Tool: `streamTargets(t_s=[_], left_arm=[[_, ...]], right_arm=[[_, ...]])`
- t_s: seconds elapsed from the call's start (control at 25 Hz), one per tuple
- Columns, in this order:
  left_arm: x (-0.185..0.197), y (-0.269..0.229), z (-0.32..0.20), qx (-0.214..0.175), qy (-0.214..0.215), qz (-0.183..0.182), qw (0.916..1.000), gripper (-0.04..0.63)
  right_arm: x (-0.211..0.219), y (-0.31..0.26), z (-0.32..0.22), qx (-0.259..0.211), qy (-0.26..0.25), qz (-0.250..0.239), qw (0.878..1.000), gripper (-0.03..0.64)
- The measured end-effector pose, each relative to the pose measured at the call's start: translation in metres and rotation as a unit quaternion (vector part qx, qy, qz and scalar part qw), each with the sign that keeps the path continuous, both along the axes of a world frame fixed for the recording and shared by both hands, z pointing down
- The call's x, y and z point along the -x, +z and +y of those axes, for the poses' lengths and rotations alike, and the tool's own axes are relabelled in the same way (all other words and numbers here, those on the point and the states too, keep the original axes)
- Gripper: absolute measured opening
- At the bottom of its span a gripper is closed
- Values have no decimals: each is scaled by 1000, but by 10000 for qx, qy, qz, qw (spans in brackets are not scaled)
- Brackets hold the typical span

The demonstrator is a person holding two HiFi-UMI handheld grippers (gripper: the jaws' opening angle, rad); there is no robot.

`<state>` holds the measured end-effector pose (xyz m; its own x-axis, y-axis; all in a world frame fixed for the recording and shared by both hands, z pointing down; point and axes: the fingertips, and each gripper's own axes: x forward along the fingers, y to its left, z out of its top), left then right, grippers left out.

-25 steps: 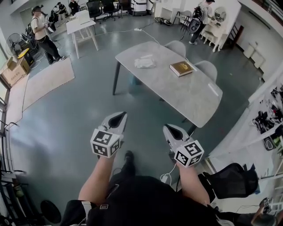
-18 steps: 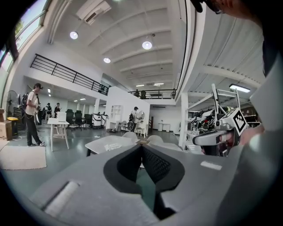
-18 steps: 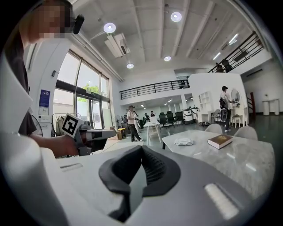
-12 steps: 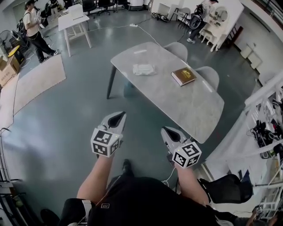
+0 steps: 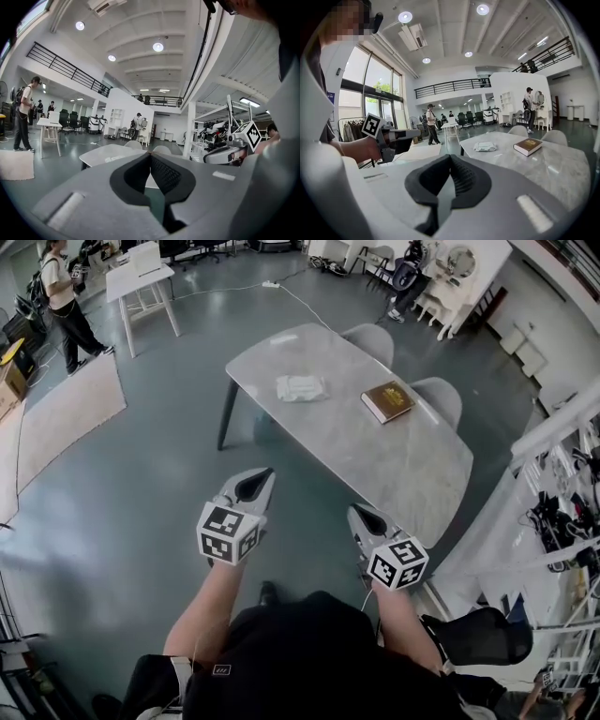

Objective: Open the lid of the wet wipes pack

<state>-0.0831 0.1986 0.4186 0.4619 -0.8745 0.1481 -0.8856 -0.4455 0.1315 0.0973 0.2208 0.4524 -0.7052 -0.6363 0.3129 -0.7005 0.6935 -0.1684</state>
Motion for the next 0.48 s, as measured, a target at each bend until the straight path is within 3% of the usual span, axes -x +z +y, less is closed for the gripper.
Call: streamTargets(t_s=[0.24, 0.48], left_arm=[[-3, 2, -22, 52, 21, 38, 10000, 11], [9, 6, -50, 163, -30, -31, 9999, 11]], right_arm=[[8, 7, -30, 51, -137, -61, 9999, 3], [43, 17, -79, 155, -458, -231, 9986, 3]])
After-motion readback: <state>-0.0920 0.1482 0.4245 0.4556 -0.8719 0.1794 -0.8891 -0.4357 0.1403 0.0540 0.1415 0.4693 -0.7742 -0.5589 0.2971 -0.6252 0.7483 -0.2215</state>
